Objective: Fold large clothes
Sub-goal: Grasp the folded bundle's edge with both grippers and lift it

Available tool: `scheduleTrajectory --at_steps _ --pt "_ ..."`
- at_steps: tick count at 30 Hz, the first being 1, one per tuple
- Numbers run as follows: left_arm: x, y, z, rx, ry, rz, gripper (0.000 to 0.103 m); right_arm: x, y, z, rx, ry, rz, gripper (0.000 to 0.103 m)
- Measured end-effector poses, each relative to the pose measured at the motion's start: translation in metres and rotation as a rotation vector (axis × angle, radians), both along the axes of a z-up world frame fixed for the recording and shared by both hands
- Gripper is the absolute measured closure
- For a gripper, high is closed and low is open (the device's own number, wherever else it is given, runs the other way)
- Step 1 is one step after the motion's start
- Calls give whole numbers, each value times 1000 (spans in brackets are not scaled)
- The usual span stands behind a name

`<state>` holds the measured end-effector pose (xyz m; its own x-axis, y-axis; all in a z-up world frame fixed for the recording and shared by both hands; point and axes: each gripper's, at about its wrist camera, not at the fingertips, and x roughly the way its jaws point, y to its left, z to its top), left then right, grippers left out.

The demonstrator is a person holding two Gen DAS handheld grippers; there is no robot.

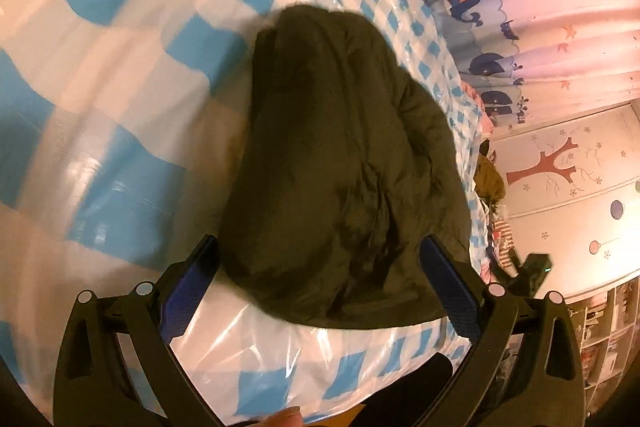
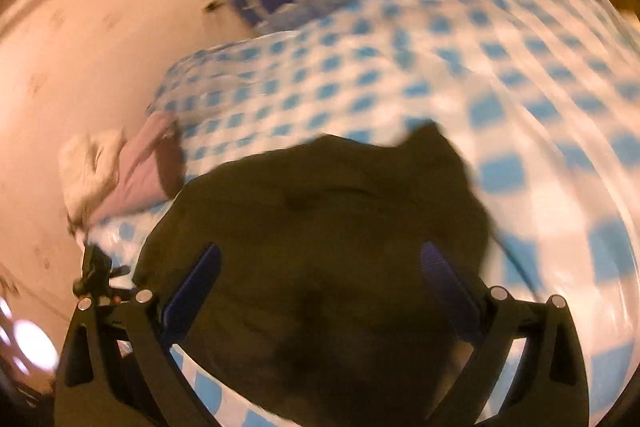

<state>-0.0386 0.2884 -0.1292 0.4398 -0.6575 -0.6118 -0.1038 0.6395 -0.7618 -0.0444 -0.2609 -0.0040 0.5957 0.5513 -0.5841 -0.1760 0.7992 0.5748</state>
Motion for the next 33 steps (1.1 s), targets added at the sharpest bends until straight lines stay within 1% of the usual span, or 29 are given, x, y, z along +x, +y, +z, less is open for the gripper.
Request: scheduleTrajectory --at_steps 2,3,4,5,6,7,9,10,11,12,14,15,16,17,19,20,22,23,24,26,27,28,29,30,31,32,33 --pt "9 -15 -1 2 -14 -6 7 14 42 0 -19 -21 66 7" --pt "13 -20 -1 14 -16 -2 7 22 67 -11 -52 3 96 7" --pt "18 -25 -3 27 -14 6 7 28 85 -25 -104 40 126 7" --pt "21 -27 -3 28 -10 11 7 32 103 -44 -191 88 153 7" --pt "21 -27 -3 17 -19 17 7 34 122 -70 -309 129 191 7" --pt "18 -27 0 -8 -49 12 8 32 127 -77 -354 110 197 7" --pt "11 -23 8 8 -86 9 26 30 123 -69 -354 123 167 7" --pt "7 -18 10 6 -104 -1 29 26 119 -58 -356 111 130 7" --pt "5 -14 8 -4 -104 -2 33 21 118 -48 -353 76 109 7" --pt "5 -10 4 -16 -93 2 34 17 122 -32 -344 18 100 7" --pt "6 -3 -7 -43 -68 11 34 18 139 1 -347 -84 88 7" --pt "7 -3 -9 -48 -61 18 33 22 148 12 -345 -116 91 7" --pt "6 -3 -12 -63 -54 31 24 27 159 18 -343 -131 98 7" --pt "7 -3 -13 -80 -49 42 12 34 169 20 -340 -136 103 7" --pt "9 -7 -16 -109 -42 58 10 50 189 14 -331 -126 112 7" --pt "12 -10 -16 -112 -47 59 10 57 199 3 -336 -97 118 7" --pt "18 -14 -18 -124 -53 65 9 70 218 -30 -364 -7 143 7" --pt "20 -16 -18 -117 -58 64 9 74 223 -48 -371 34 160 7" --pt "21 -18 -17 -107 -65 63 9 74 223 -58 -368 49 164 7" --pt "24 -20 -17 -93 -79 60 9 75 222 -58 -365 71 167 7" --pt "26 -21 -17 -89 -78 57 9 72 220 -50 -366 62 157 7" --pt "25 -22 -18 -82 -78 55 10 69 218 -43 -364 32 145 7" --pt "26 -22 -18 -73 -78 52 13 64 217 -33 -361 -21 134 7" --pt "26 -22 -19 -61 -73 55 24 60 217 -22 -377 -65 114 7" --pt "26 -22 -21 -42 -60 66 30 59 217 -19 -383 -74 106 7" --pt "27 -20 -24 -40 -53 71 39 63 219 -24 -389 -53 109 7" --pt "27 -19 -26 -51 -51 78 45 71 224 -40 -410 9 125 7"
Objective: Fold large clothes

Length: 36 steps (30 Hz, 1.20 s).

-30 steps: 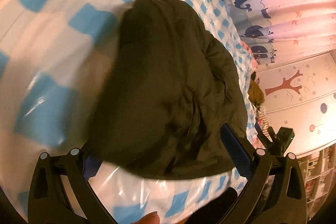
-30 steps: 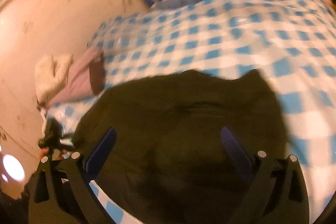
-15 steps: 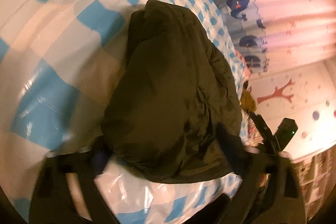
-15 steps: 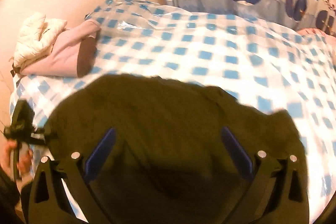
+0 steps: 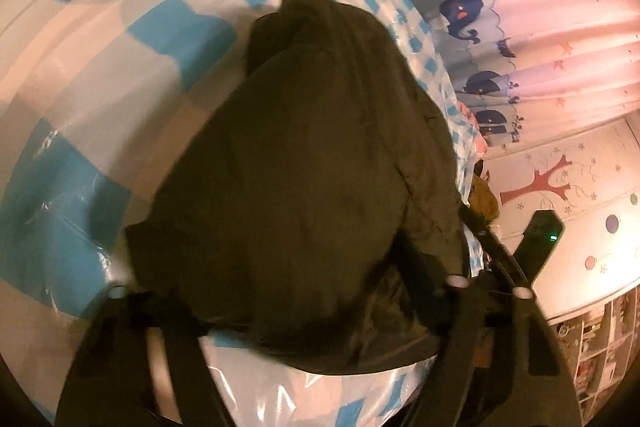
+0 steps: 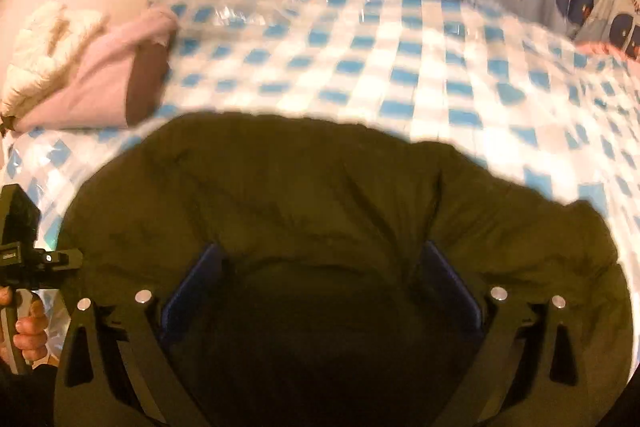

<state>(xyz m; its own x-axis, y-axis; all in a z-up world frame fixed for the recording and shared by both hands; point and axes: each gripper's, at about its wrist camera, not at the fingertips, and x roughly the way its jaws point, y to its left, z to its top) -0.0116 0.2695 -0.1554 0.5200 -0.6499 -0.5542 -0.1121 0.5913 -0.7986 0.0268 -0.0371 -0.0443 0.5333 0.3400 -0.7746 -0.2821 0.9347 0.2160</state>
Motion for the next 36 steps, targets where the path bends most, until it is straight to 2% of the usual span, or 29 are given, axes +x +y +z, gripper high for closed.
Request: scheduleTrajectory --at_steps 1,3,5,8,12,14,17,18,20,22,23,24,26,27,29,31,32,33,35,36 --pt "-1 1 0 -15 -10 4 55 3 4 -14 -6 42 14 6" --pt "-4 -1 7 0 -41 -8 74 2 7 -28 -22 11 15 6" --pt "-5 -10 21 81 -83 -23 81 3 9 -28 -33 31 15 6" --pt "-8 -17 34 175 -123 -37 85 4 7 -12 -22 24 17 6" --pt "-12 -22 45 251 -162 -43 86 -4 9 24 6 -118 -8 6" --pt "-15 -21 47 267 -176 -40 86 2 13 32 -16 -148 -43 6" --pt "-15 -14 40 222 -160 -35 85 28 16 18 -53 -93 -109 6" --pt "-14 -11 34 187 -144 -36 80 40 23 -2 -106 -24 -101 6" --pt "-12 -5 21 77 -122 -36 68 48 33 -29 -144 49 -60 6" --pt "-10 4 9 22 -68 -5 58 52 34 -26 -157 73 -55 6" --pt "-10 7 4 6 -53 5 54 51 31 -18 -140 66 -58 6" --pt "-11 12 0 -17 -45 19 49 46 26 -5 -109 17 -73 6" --pt "-9 15 -6 -48 -39 31 45 38 20 14 -94 -63 -120 6" --pt "-6 14 -7 -55 -33 33 44 42 19 16 -90 -71 -134 6" --pt "0 10 -5 -45 -39 31 42 55 22 8 -98 -26 -149 6" --pt "7 7 -4 -46 -61 17 42 71 36 -26 -167 90 -127 6" --pt "9 6 -4 -54 -64 16 49 73 41 -36 -186 113 -113 6" --pt "10 5 -3 -55 -58 17 64 77 43 -38 -194 130 -108 6" --pt "10 3 0 -35 -62 9 73 74 37 -24 -161 127 -98 6" --pt "8 2 1 -28 -71 5 77 63 28 -8 -124 83 -106 6"
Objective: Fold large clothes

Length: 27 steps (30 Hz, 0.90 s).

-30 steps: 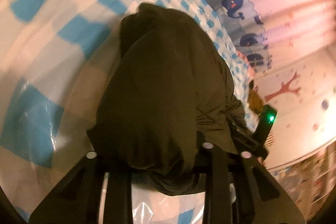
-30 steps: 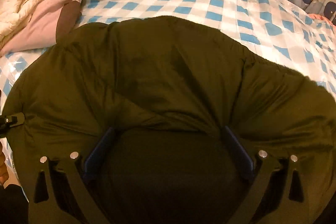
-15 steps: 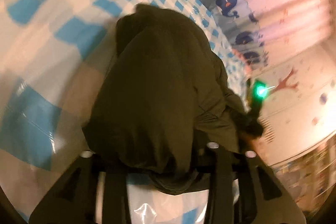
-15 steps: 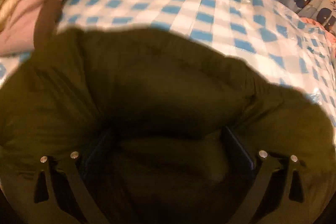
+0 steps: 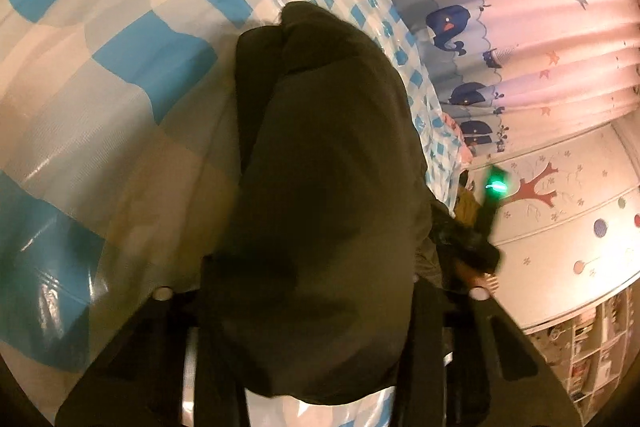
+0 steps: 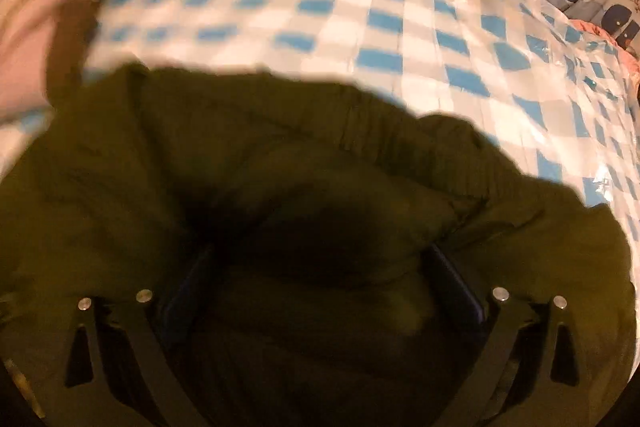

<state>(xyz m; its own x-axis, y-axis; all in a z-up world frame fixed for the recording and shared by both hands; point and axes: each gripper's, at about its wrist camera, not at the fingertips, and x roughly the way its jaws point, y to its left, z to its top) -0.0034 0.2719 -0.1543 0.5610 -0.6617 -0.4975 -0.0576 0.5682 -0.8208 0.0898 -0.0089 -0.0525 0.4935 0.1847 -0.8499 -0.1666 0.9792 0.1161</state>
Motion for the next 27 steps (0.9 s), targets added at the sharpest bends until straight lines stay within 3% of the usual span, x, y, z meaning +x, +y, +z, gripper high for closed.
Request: scheduleTrajectory --at_steps 4,7,9,11,13,16,17,19,21,25,27 --pt "-3 -1 3 14 -17 11 82 -53 -26 36 -52 -173 -49 6" --pt "-5 -5 14 43 -46 22 83 -63 -25 -5 -164 -91 -38 6" --pt "-10 -11 28 73 -81 25 84 -62 -18 -27 -210 -87 -3 6" --pt "-15 -19 47 143 -123 30 85 -56 -24 -17 -169 -54 -6 6" --pt "-17 -24 60 179 -153 30 85 -68 -37 9 -101 -127 -36 6" --pt "-19 -33 80 228 -201 29 85 -100 -48 35 -116 -227 -77 6" --pt "-20 -36 86 235 -216 30 85 -102 -49 27 -120 -205 -70 6" --pt "-22 -47 101 250 -253 25 85 -98 -33 -18 -177 -88 -6 6" --pt "-22 -72 122 297 -295 -15 85 -100 -25 -36 -215 -128 -6 6" --pt "-29 -133 178 429 -427 -120 85 -97 -42 -18 -111 -89 -6 6" --pt "-29 -160 197 473 -474 -176 85 -112 -72 7 59 -165 -38 6"
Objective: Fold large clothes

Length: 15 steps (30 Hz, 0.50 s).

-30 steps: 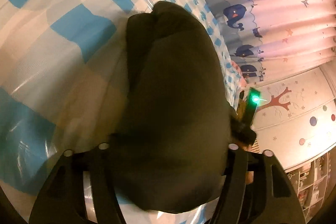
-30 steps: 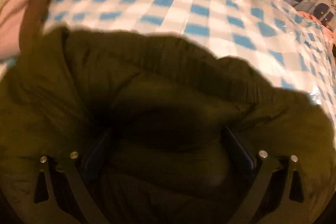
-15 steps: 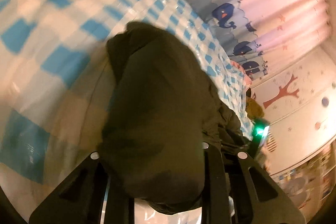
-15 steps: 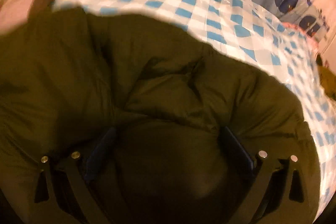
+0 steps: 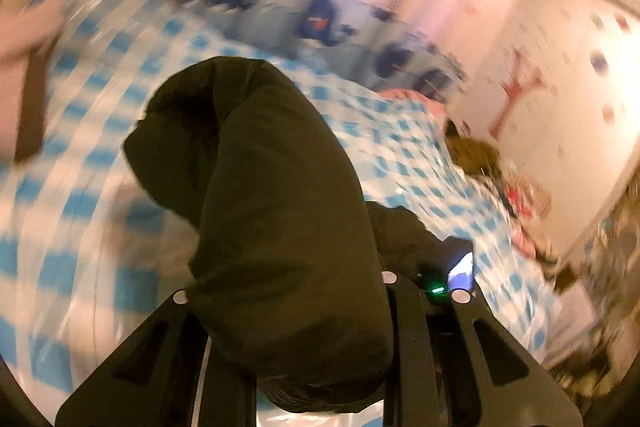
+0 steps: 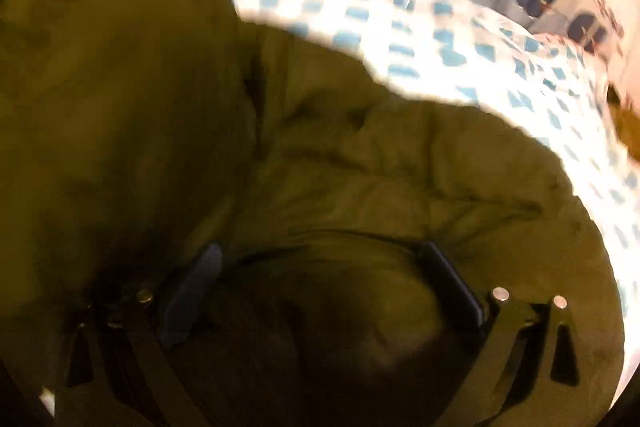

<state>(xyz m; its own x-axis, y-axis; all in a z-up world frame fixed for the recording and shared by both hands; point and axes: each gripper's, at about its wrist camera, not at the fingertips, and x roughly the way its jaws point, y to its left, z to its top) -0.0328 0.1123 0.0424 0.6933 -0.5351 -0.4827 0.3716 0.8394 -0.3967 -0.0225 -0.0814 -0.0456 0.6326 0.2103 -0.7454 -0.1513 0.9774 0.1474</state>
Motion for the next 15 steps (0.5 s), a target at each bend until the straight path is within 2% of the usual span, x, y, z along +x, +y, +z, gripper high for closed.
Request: scheduleTrajectory --at_steps 1,2,3,4,5,6,8,10,11,12,14,15 --pt "0 -20 10 32 -18 -39 85 -7 -15 7 89 -16 -13 6" --pt "0 -37 17 57 -29 -70 85 -14 -39 12 255 -16 -30 6" --pt "0 -54 22 82 -39 -95 85 -19 -79 8 539 1 -48 6" --pt "-1 -74 26 110 -48 -127 85 -20 -111 -5 727 41 -106 6" --pt "-2 -90 27 128 -54 -155 85 -21 -126 -15 827 72 -148 7" --pt "-5 -110 28 146 -62 -193 85 -18 -151 -39 979 119 -175 7" --pt "-9 -147 28 179 -72 -256 85 -7 -163 -64 1046 188 -155 7" --pt "-15 -187 25 232 -83 -312 85 -2 -164 -73 1096 232 -127 7" --pt "-18 -208 20 262 -84 -346 85 -6 -166 -75 1159 250 -125 7" --pt "-21 -228 15 292 -83 -377 85 -6 -175 -78 1265 261 -123 7" --pt "-28 -257 4 342 -88 -422 85 -6 -208 -89 1546 263 -135 7" --pt "-32 -269 -1 359 -88 -441 85 -7 -226 -90 1624 229 -145 7"
